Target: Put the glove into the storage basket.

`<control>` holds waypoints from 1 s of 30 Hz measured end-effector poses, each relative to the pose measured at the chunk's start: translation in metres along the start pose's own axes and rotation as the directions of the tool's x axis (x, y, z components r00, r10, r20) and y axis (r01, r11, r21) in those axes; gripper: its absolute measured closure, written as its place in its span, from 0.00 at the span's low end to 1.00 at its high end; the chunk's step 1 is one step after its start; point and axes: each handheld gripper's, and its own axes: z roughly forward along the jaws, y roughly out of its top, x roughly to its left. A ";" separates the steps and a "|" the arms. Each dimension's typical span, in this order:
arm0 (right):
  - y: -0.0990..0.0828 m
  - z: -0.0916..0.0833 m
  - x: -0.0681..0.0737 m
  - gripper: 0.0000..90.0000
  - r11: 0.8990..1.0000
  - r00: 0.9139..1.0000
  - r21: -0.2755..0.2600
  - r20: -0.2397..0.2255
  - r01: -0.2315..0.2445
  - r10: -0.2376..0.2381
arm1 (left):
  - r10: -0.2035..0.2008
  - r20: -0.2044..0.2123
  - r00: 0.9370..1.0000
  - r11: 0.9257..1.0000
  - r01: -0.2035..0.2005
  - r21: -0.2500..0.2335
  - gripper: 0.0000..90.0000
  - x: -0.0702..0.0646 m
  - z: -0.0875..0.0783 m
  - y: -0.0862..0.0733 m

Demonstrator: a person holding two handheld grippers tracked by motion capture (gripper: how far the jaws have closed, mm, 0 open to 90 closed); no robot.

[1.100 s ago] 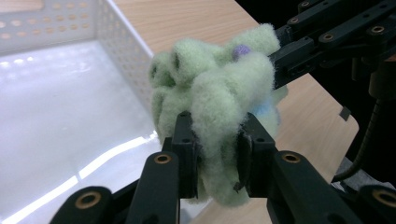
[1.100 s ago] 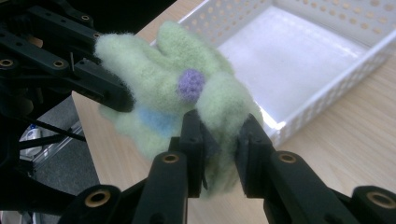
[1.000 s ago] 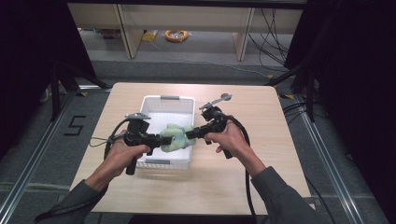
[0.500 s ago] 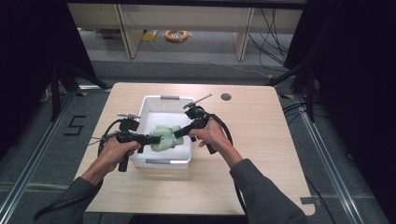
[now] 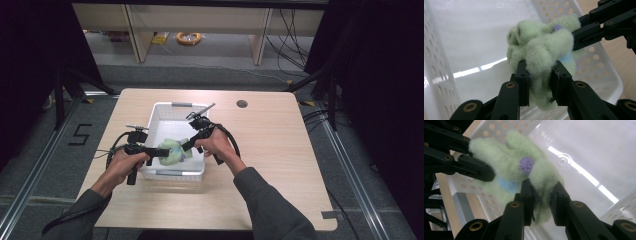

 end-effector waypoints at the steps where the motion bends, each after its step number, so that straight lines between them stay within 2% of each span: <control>1: 0.000 0.001 0.000 0.84 1.000 1.000 0.002 0.002 0.004 -0.004 | 0.000 0.000 1.000 1.000 0.000 0.004 0.78 0.001 0.001 0.000; 3: 0.001 0.003 0.000 0.84 1.000 1.000 0.015 0.004 -0.017 0.017 | -0.005 -0.006 1.000 1.000 0.006 0.006 0.78 0.001 0.003 -0.001; 8: 0.001 0.009 -0.003 0.83 1.000 1.000 0.027 0.008 -0.011 0.011 | 0.011 -0.032 0.999 1.000 -0.010 0.023 0.78 0.002 0.007 -0.002; 9: 0.001 0.010 -0.002 0.83 0.999 1.000 0.034 0.013 -0.024 0.023 | 0.012 -0.040 0.999 1.000 -0.011 0.009 0.77 0.001 0.009 -0.003; 10: 0.001 0.011 -0.003 0.83 1.000 1.000 0.031 0.013 -0.004 0.003 | 0.012 -0.036 0.999 1.000 -0.011 0.024 0.77 0.002 0.009 -0.002; 11: 0.002 0.012 -0.002 0.83 0.999 1.000 0.040 0.022 -0.021 0.020 | 0.029 -0.042 0.999 0.999 -0.027 0.041 0.77 0.004 0.009 -0.002; 13: 0.002 0.014 -0.003 0.83 0.999 1.000 0.041 0.025 -0.008 0.007 | 0.016 -0.046 0.999 0.999 -0.014 0.037 0.77 0.004 0.010 -0.003; 15: 0.002 0.015 -0.002 0.83 0.999 1.000 0.047 0.024 -0.016 0.015 | 0.003 -0.047 0.999 1.000 -0.001 0.029 0.76 0.004 0.013 -0.004; 16: 0.002 0.016 -0.003 0.83 0.999 1.000 0.049 0.029 -0.014 0.012 | 0.008 -0.058 0.998 1.000 -0.006 0.030 0.76 0.004 0.013 -0.004; 17: 0.002 0.016 -0.003 0.83 0.999 0.999 0.051 0.039 -0.011 0.009 | 0.036 -0.068 0.997 0.998 -0.032 0.053 0.75 0.005 0.013 -0.004; 18: 0.002 0.017 -0.002 0.83 0.999 0.999 0.053 0.040 -0.012 0.010 | 0.015 -0.074 0.997 0.999 -0.012 0.034 0.75 0.003 0.015 -0.004; 19: 0.002 0.018 -0.002 0.83 0.999 1.000 0.050 0.022 -0.016 0.015 | 0.016 -0.076 0.997 0.999 -0.013 0.040 0.74 0.003 0.015 -0.004; 20: 0.002 0.018 -0.001 0.82 0.998 1.000 0.054 0.029 -0.011 0.009 | 0.044 -0.076 0.996 0.997 -0.039 0.060 0.73 0.005 0.015 -0.004; 21: 0.002 0.018 0.000 0.82 0.998 0.998 0.061 0.065 0.007 -0.011 | 0.050 -0.092 0.995 0.997 -0.044 0.061 0.71 0.005 0.016 -0.004; 25: 0.002 0.018 0.002 0.79 0.997 0.995 0.073 0.097 0.006 -0.013 | 0.068 -0.111 0.991 0.997 -0.063 0.047 0.66 0.003 0.016 -0.004; 28: 0.002 0.019 0.002 0.76 0.997 0.993 0.078 0.114 0.015 -0.024 | 0.108 -0.167 0.980 0.994 -0.102 0.043 0.59 -0.004 0.014 -0.002; 29: 0.003 0.019 0.001 0.74 0.997 0.991 0.073 0.123 0.040 -0.049 | 0.110 -0.167 0.980 0.994 -0.104 0.047 0.58 -0.005 0.014 -0.001; 30: 0.003 0.018 0.001 0.73 0.996 0.991 0.075 0.125 0.044 -0.053 | 0.101 -0.169 0.980 0.995 -0.095 0.041 0.56 -0.006 0.014 -0.001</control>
